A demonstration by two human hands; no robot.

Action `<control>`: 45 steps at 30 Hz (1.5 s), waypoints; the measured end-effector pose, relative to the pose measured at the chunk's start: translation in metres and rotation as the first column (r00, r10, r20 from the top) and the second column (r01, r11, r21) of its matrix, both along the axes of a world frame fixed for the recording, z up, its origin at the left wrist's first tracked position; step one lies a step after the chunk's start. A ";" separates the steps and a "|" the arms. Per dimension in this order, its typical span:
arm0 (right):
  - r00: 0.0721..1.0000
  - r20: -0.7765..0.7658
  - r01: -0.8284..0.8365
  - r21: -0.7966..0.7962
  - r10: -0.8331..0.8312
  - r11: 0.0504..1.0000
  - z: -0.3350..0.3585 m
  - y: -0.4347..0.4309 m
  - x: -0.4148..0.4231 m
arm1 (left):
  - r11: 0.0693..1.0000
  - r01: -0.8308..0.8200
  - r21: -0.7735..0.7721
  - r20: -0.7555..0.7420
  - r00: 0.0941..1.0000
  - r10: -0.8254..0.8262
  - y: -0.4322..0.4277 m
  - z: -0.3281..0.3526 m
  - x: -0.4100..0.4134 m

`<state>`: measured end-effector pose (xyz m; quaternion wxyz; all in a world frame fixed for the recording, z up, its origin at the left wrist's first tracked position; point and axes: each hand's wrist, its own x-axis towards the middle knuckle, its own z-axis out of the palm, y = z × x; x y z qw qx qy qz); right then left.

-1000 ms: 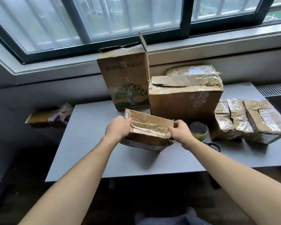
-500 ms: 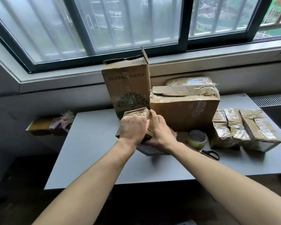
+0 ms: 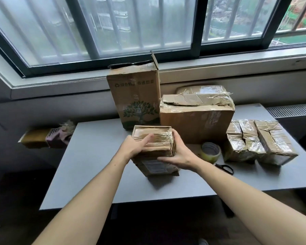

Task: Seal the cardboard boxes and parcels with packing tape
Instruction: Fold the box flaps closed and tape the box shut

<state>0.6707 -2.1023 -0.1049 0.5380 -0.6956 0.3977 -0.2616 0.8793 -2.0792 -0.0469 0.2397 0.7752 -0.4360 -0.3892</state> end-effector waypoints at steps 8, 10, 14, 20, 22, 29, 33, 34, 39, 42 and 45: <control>0.883 -0.196 0.459 0.162 -0.428 0.873 -0.001 -0.005 0.020 | 0.989 -0.142 -0.049 0.073 0.987 0.146 -0.005 -0.020 -0.011; 0.850 -0.211 0.517 0.168 -0.482 0.839 0.003 -0.007 0.015 | 0.995 -0.086 0.059 0.074 0.994 0.082 -0.007 -0.019 -0.011; 0.817 -0.182 0.576 0.229 -0.547 0.785 0.000 -0.017 0.009 | 0.983 -0.021 0.185 -0.041 0.999 0.030 -0.005 -0.016 -0.013; 0.710 -0.080 0.672 0.375 -0.700 0.638 0.012 -0.035 0.015 | 0.978 0.208 0.003 0.011 0.978 -0.208 -0.003 0.006 0.007; 0.682 -0.086 0.668 0.478 -0.726 0.570 0.009 -0.041 0.015 | 0.924 0.358 -0.136 -0.004 0.932 -0.362 0.001 0.010 0.018; 0.831 -0.137 0.521 0.531 -0.540 0.668 -0.015 -0.018 0.043 | 0.722 0.386 -0.574 0.446 0.887 -0.120 0.003 -0.015 0.043; 0.864 -0.248 0.496 0.269 -0.438 0.826 -0.005 -0.009 0.051 | 0.593 0.554 -0.585 0.665 0.746 -0.041 0.007 -0.026 0.057; 0.864 -0.191 0.502 0.246 -0.466 0.829 0.003 -0.008 0.056 | 0.564 0.605 -0.562 0.711 0.701 -0.043 0.007 -0.030 0.059; 0.912 -0.219 0.395 0.235 -0.347 0.888 0.020 -0.003 0.081 | 0.498 0.749 -0.437 0.737 0.616 -0.279 0.015 -0.054 0.062; 0.896 -0.329 0.364 0.162 -0.297 0.917 0.009 0.011 0.087 | 0.577 0.723 -0.380 0.526 0.682 -0.508 0.019 -0.061 0.071; 0.894 -0.319 0.378 0.165 -0.313 0.911 -0.001 0.019 0.089 | 0.690 0.543 -0.478 0.325 0.839 -0.436 0.024 -0.058 0.087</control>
